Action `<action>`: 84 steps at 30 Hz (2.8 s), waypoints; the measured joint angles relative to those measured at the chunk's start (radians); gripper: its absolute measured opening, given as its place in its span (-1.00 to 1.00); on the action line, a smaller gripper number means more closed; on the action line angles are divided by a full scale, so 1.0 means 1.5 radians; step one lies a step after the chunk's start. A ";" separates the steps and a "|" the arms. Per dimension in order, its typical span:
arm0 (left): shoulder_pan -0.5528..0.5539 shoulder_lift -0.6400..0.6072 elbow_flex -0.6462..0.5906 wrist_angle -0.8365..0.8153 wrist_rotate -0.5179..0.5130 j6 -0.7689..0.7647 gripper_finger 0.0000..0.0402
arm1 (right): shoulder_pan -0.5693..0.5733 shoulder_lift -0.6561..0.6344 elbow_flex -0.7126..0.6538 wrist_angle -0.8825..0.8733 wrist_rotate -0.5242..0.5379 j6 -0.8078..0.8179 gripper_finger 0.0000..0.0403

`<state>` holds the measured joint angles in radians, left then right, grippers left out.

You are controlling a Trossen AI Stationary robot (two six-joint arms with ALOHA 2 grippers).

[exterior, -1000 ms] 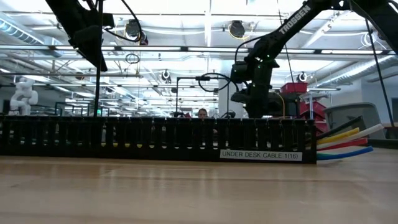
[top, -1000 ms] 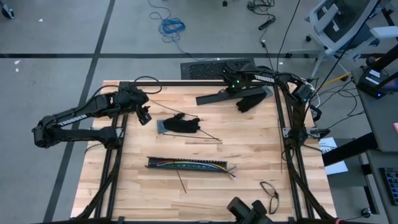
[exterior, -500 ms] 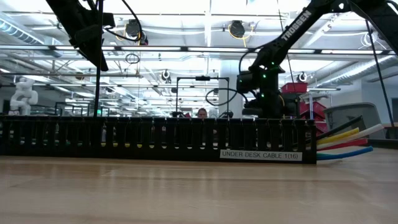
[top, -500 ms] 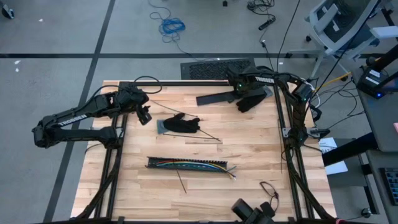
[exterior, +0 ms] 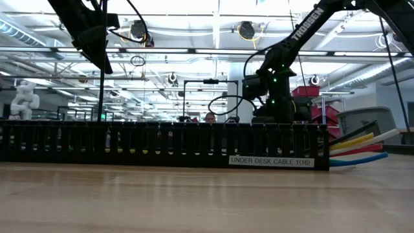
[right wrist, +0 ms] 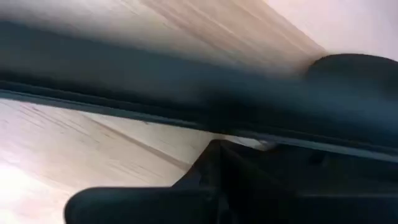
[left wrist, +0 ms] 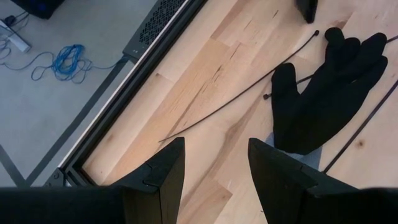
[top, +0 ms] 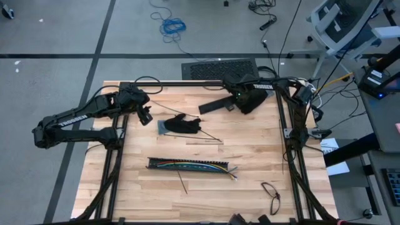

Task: Ziptie cables
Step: Close the cable duct

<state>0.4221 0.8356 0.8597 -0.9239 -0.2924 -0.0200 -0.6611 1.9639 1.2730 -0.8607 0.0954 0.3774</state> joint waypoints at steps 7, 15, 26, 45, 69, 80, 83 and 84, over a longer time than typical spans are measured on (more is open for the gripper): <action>0.000 0.000 0.000 -0.001 0.000 0.000 -0.14 | 0.062 -0.008 -0.026 -0.007 0.046 0.038 -1.00; 0.000 0.000 0.000 -0.001 0.000 0.001 -0.14 | 0.100 -0.127 -0.003 0.025 0.079 -0.044 -0.99; 0.000 0.000 0.000 -0.001 0.000 0.002 -0.14 | -0.013 -0.131 0.007 0.086 -0.038 -0.100 -0.27; 0.001 0.000 0.000 0.002 -0.001 -0.001 -0.14 | -0.081 0.007 0.214 -0.131 -0.098 -0.173 0.13; 0.001 0.000 0.000 0.001 0.000 -0.007 -0.14 | -0.058 0.169 0.293 -0.309 0.008 -0.347 0.12; 0.001 0.000 0.000 0.000 0.000 -0.019 -0.14 | -0.059 0.178 0.292 -0.267 0.058 -0.350 0.10; 0.001 0.000 0.000 -0.001 0.000 -0.035 -0.14 | -0.058 0.178 0.292 -0.275 0.058 -0.350 -0.01; 0.001 0.000 0.000 -0.001 0.000 -0.036 -0.14 | -0.058 0.178 0.292 -0.275 0.058 -0.347 -0.06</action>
<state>0.4229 0.8356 0.8597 -0.9253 -0.2928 -0.0734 -0.7486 2.2303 1.7115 -1.2726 0.1829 -0.1427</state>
